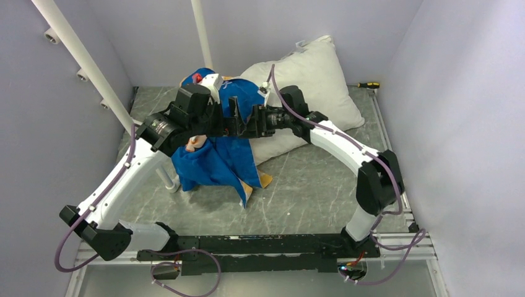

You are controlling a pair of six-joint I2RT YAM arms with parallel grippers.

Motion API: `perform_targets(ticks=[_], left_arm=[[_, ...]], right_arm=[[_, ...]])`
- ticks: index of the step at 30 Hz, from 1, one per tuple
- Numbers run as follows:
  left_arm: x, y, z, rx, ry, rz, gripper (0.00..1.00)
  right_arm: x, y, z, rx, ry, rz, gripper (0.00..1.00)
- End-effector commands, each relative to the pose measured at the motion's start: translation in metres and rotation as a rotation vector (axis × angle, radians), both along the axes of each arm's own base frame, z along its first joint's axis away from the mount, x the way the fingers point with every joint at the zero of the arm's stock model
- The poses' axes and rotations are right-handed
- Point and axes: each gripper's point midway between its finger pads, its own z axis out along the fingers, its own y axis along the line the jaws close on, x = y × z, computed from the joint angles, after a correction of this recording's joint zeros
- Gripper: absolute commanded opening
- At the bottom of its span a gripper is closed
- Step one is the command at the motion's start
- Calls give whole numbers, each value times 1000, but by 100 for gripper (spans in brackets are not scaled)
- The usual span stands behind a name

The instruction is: Put the pillow into the pillowcase

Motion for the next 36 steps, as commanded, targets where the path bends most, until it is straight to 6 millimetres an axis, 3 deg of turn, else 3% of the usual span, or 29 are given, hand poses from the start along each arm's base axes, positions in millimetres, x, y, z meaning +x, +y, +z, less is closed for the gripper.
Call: perform_targets(ticks=[1, 4, 7, 9, 15, 16, 19, 20, 23, 26, 30, 33, 36], left_arm=[[-2, 6, 4, -16, -9, 25, 99], [-3, 8, 0, -9, -2, 33, 99], [-3, 9, -1, -11, -4, 38, 99], [-5, 11, 0, -10, -6, 40, 99], [-7, 15, 3, -7, -16, 44, 99], [-7, 15, 2, -8, -15, 45, 99], [-8, 15, -4, -2, -5, 47, 99], [-8, 16, -7, 5, 1, 49, 99], [-8, 27, -20, 63, 34, 92, 99], [-9, 44, -36, 126, 68, 154, 99], [-8, 46, -56, 127, 116, 156, 99], [-8, 46, -79, 151, 168, 152, 99], [-10, 50, -104, 190, 234, 160, 98]], right_arm=[[-16, -3, 37, 94, -74, 32, 61], [-15, 3, 27, 102, -38, 30, 60], [-2, 9, 2, 53, 13, 2, 45], [5, 12, 2, 49, 12, -2, 42], [18, 6, -2, -65, 11, -55, 51], [15, 7, 0, -44, 10, -51, 47], [1, 13, 12, 47, 20, 18, 2], [-1, 13, 16, 55, 15, 29, 0], [10, -14, 39, -15, -61, -74, 0], [27, -62, 89, -13, -171, -240, 0], [43, -128, 157, 45, -308, -406, 0], [64, -165, 162, -24, -341, -511, 0], [90, -199, 142, -110, -314, -606, 0]])
